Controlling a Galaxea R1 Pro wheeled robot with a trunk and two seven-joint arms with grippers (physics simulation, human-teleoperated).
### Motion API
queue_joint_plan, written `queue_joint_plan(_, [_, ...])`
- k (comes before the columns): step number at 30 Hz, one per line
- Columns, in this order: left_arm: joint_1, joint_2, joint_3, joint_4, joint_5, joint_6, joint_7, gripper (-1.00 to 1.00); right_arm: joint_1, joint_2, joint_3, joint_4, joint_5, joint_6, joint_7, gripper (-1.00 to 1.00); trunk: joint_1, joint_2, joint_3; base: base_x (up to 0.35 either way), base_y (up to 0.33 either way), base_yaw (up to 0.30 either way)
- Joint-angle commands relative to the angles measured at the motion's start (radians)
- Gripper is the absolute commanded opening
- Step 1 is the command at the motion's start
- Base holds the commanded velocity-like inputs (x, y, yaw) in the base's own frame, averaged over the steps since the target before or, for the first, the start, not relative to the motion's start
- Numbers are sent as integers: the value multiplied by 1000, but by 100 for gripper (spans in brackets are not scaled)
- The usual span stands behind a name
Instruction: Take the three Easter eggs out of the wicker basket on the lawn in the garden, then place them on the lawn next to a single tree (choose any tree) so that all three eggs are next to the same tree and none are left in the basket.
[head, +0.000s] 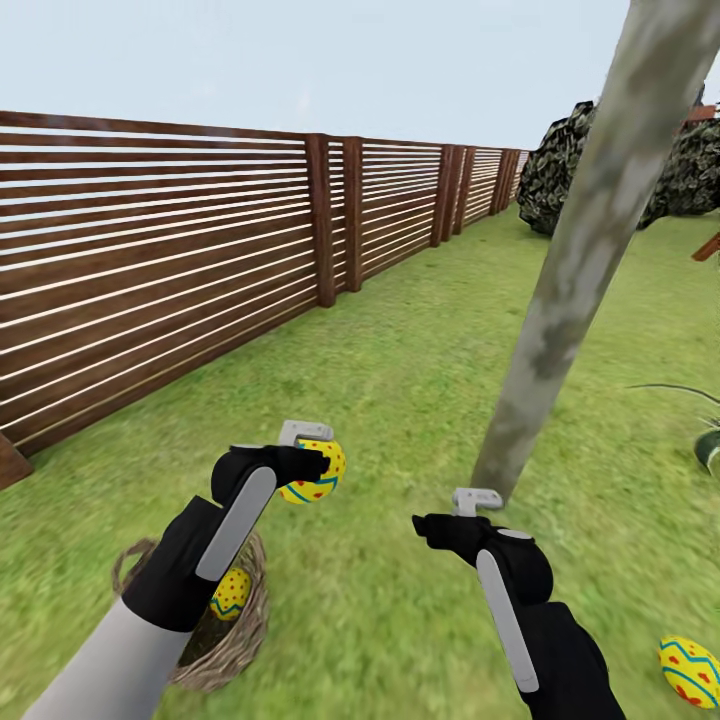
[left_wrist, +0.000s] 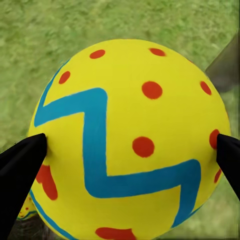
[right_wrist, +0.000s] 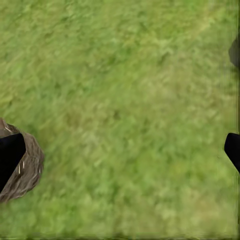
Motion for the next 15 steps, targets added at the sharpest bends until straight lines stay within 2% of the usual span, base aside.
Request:
queue_joint_plan(1, [-1,0,-1,-1,9,3,10,-100,-1,0,1,-1,-11,3,-10,100,0,-1,-1,-235,-215,-5])
queue_joint_plan(15, [-1,1,-1,2,8,3,10,-100,-4,1,2,-1,-11,7,-10,100,0,-1,1,-258,-201,-14])
